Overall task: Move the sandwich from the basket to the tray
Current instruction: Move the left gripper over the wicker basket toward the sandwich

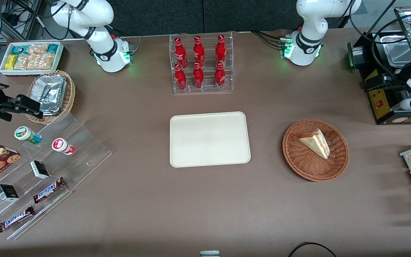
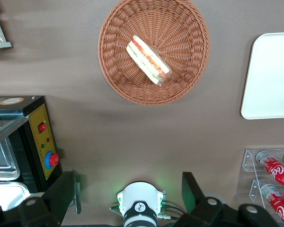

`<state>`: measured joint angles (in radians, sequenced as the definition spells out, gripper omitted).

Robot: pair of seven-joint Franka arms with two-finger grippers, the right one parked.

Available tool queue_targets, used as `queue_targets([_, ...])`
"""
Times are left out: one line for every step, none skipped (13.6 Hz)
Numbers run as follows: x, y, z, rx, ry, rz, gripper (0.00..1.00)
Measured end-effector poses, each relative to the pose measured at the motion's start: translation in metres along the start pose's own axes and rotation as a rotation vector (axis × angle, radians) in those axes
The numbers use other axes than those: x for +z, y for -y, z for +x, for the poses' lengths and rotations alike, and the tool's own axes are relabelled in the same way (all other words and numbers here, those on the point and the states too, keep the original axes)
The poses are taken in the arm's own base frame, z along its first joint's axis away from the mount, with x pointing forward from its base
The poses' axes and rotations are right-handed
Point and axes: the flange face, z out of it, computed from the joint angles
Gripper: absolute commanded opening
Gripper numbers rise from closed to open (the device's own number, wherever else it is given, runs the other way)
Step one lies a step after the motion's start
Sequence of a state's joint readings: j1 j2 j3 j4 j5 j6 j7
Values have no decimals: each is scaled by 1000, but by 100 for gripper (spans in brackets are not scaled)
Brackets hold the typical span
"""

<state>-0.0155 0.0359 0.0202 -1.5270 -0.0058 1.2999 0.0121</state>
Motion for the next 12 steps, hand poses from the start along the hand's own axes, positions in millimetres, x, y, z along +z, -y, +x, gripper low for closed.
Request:
queue_targets([2, -4, 2, 8, 2, 2, 100])
queue_targets([4, -7, 3, 12, 2, 3, 100])
queue_targets([6, -7, 5, 13, 3, 4, 100])
queue_targets([8, -6, 6, 12, 5, 7, 100])
queue_targets([9, -5, 7, 9, 5, 15, 100])
queue_targets([12, -4, 10, 7, 4, 23, 100])
queue_targets([16, -4, 15, 6, 2, 27, 100])
queue_targets([23, -3, 21, 6, 1, 29, 100])
queue_targets([33, -3, 29, -4, 0, 30, 100])
queue_targets([45, -3, 36, -34, -1, 30, 100])
queue_targets([60, -3, 46, -91, -8, 30, 100])
queue_targets([77, -3, 56, -160, -26, 29, 100])
